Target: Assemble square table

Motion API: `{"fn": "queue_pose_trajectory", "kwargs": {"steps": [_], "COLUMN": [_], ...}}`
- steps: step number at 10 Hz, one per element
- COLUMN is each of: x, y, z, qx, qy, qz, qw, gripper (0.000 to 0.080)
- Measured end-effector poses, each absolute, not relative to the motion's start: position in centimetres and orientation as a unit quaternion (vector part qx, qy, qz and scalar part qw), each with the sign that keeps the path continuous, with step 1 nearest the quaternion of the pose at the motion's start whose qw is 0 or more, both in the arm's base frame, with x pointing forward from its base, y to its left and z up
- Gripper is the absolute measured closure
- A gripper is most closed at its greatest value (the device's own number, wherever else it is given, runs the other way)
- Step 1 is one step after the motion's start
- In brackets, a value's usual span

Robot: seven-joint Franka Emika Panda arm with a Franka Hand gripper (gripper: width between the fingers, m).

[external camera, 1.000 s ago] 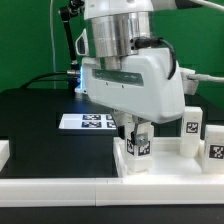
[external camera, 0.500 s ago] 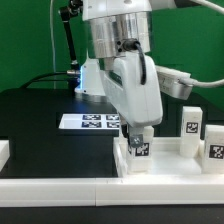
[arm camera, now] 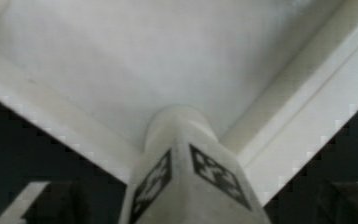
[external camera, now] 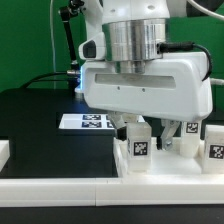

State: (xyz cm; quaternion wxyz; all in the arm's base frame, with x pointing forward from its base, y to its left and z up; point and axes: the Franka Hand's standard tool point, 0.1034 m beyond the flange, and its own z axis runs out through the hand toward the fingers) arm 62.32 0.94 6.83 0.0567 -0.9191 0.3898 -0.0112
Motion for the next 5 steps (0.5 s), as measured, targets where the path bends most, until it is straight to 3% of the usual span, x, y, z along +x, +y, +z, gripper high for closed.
{"fn": "queue_pose_trajectory", "kwargs": {"steps": [4,5], "x": [62.64,62.62], "y": [0.80,0.75], "z": [7.11,7.07], "qx": [-0.994,-0.993], "qy": [0.100,0.108], "qz": [-0.035,-0.034], "qw": [0.033,0.033], "gripper": [0.0151,0.0151]}}
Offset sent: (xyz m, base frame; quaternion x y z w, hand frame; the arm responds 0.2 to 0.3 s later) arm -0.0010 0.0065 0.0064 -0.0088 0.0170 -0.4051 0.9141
